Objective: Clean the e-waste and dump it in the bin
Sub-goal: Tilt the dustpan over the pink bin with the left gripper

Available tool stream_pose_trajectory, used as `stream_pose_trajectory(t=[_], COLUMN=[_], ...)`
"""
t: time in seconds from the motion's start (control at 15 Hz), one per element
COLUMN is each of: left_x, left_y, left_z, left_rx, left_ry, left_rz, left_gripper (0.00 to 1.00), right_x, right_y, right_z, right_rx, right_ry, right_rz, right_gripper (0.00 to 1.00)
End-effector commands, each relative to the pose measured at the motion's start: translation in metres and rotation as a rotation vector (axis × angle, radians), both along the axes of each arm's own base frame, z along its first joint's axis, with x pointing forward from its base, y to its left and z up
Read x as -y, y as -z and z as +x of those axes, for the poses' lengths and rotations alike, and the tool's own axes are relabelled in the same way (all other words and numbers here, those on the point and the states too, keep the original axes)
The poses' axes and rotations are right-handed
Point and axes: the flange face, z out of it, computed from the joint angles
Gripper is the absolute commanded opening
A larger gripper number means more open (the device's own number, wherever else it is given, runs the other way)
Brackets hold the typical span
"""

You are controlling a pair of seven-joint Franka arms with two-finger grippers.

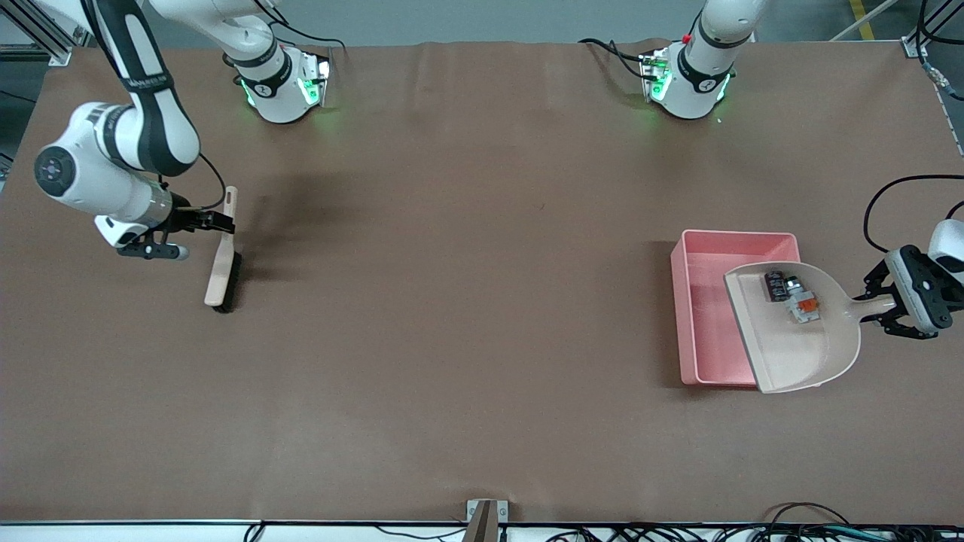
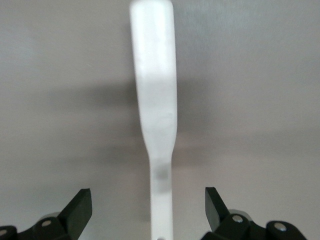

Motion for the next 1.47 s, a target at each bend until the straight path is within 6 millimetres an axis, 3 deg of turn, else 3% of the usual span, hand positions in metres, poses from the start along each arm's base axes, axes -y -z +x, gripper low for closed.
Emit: stream_pose_trajectory(t=[0.0, 0.2, 0.47, 0.8, 1.0, 1.2, 1.4], left_x=[-0.009, -0.026, -0.035, 0.004, 0.020, 0.049, 0.050], left_y=[-0.017, -0.022, -0.011, 0.009, 0.023, 0.012, 0.007], left_z=[-0.003, -0.006, -0.008, -0.006, -0.004, 0.000, -0.001], left_rx=[0.006, 0.010, -0.002, -0.018, -0.005, 0.017, 0.017], left_ry=[0.018, 0.048, 0.079, 0.136, 0.138, 0.159, 0.180], left_rz=[0.025, 0.055, 0.126, 0.349, 0.394, 0.507, 0.556], left_gripper=[0.00, 0.00, 0.00, 0.00, 0.00, 0.00, 0.00], right_x=[0.003, 0.011, 0.028, 0.033, 0.042, 0.028, 0.013], right_y=[-0.058, -0.100, -0.150, -0.198, -0.260, -0.288, -0.325], right_z=[0.020, 0.040, 0.059, 0.059, 0.059, 0.058, 0.058], right_rx=[-0.016, 0.011, 0.079, 0.174, 0.188, 0.206, 0.215], right_ry=[-0.001, 0.003, 0.026, 0.019, -0.002, -0.029, -0.032], right_rz=[0.010, 0.002, -0.011, -0.008, -0.016, -0.014, -0.020], right_gripper=[1.00, 1.00, 1.00, 1.00, 1.00, 1.00, 1.00])
